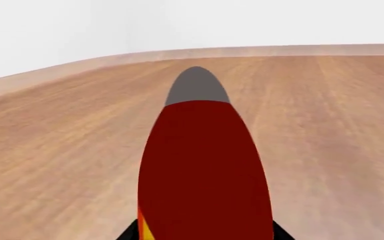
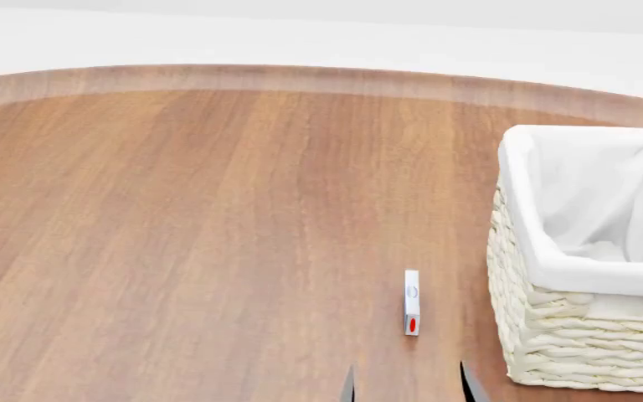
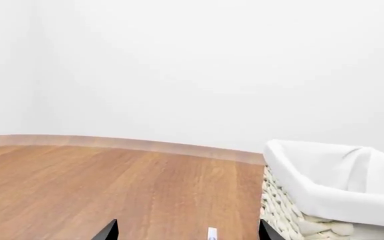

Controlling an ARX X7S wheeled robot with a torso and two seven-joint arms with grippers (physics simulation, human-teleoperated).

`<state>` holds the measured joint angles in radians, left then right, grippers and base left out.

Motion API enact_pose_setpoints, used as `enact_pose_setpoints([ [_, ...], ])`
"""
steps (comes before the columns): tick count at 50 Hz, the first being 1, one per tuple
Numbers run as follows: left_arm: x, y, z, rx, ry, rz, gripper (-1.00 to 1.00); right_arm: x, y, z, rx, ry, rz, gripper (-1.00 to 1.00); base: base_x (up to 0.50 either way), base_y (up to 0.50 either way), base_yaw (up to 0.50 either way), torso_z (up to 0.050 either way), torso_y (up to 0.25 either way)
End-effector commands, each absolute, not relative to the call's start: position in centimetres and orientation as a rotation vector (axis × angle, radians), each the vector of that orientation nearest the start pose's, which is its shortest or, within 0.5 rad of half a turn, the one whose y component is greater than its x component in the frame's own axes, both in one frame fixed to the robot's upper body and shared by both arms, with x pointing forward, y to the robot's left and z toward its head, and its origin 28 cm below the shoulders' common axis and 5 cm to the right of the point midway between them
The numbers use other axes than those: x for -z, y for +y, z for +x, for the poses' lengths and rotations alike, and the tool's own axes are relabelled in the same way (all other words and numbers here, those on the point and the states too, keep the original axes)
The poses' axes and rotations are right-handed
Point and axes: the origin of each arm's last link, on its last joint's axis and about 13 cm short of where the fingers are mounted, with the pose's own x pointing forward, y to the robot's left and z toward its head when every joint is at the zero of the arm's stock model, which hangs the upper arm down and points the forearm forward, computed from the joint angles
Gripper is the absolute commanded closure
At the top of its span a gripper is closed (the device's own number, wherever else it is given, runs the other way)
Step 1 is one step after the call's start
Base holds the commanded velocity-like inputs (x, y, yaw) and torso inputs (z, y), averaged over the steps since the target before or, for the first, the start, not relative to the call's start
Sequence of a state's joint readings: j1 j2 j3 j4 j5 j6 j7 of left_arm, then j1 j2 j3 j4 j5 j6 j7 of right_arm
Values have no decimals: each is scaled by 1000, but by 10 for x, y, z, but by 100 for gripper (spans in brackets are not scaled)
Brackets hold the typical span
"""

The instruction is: Pick up the ketchup, and put it in the basket.

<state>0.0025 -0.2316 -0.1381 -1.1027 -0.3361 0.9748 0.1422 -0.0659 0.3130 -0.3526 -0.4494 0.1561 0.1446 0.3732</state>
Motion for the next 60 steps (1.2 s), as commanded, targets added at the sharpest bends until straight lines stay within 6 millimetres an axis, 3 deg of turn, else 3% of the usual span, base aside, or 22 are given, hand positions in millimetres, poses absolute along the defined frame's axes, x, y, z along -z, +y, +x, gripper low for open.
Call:
enact_pose_setpoints([
  [1,103,322,107,-276,88,40,100,-71,-80,178,-63,-157,-62,-100,0,0,0,0,0],
  [9,91,323,115,-287,85,29,100,-71,-81,178,-63,-156,-63,-100,0,0,0,0,0],
  [15,53,317,136,-264,49,-4,100,-71,-81,178,-63,-155,-63,-100,0,0,0,0,0],
  [36,-31,305,173,-220,-105,-14,100,-72,-80,178,-65,-155,-60,-100,0,0,0,0,0],
  [50,-59,292,191,-134,-106,4,100,-71,-81,178,-64,-153,-60,-100,0,0,0,0,0],
  [60,-92,278,218,-36,-106,-21,100,-70,-81,177,-64,-151,-64,-100,0,0,0,0,0],
])
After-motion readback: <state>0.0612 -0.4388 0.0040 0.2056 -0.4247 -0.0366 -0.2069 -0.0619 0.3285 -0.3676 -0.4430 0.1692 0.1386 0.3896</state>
